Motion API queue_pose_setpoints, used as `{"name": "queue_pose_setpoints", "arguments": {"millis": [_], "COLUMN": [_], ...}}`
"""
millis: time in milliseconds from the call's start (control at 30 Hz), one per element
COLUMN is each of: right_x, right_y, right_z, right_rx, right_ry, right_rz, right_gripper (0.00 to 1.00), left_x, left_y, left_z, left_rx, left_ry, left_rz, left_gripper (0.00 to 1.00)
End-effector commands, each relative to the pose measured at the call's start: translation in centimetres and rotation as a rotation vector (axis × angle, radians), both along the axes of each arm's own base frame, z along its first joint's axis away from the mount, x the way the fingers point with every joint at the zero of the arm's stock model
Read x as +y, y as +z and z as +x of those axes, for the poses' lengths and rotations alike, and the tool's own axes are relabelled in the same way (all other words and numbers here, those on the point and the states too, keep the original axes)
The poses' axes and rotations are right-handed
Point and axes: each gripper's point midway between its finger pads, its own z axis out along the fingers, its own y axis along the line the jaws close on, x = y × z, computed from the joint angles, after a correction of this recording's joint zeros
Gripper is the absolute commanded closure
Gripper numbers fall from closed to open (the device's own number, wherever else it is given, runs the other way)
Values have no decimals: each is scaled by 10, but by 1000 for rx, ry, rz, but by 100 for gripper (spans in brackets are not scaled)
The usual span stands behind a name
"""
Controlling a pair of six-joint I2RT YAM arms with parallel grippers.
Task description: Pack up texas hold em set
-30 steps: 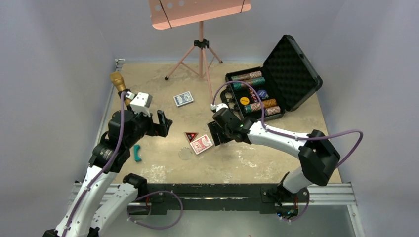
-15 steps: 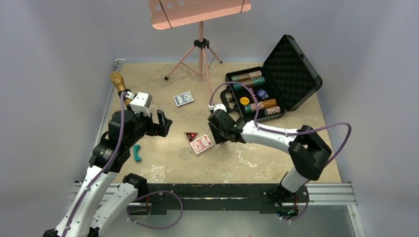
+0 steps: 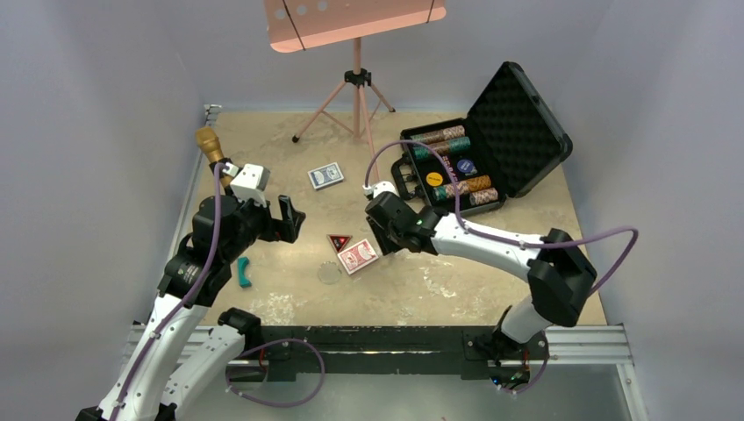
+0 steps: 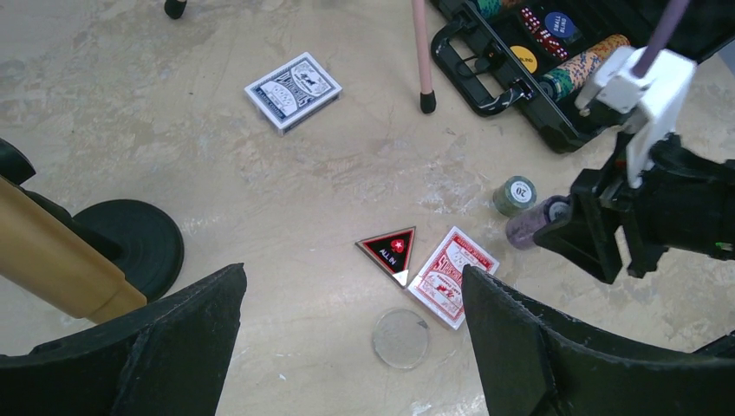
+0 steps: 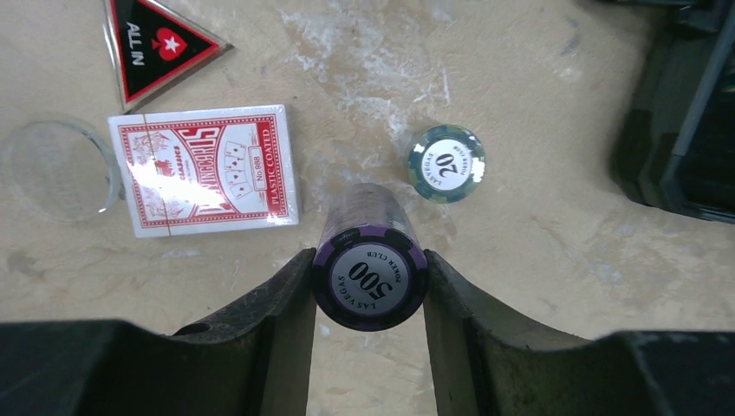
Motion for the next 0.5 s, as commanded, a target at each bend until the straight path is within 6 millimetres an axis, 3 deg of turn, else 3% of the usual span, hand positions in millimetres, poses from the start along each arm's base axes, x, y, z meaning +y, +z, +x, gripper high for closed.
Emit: {"name": "queue_pose_setpoints", "arguments": {"millis": [0, 233, 467], "right_x": [-9, -86, -137], "right_y": [87, 107, 107], "right_z": [23, 55, 95], "right_rx": [-206, -359, -394], "right_ry": [-43, -223, -326], "right_rz": [41, -350, -427], "right_gripper": [100, 100, 100], "left_x": [1, 1, 3], "left_y": [7, 5, 4], "left_z": [4, 5, 6], "left_rx": [-34, -31, -32], "left_ry": [6, 7, 14], "left_rz": [6, 10, 20], "left_gripper": [2, 2, 2]}}
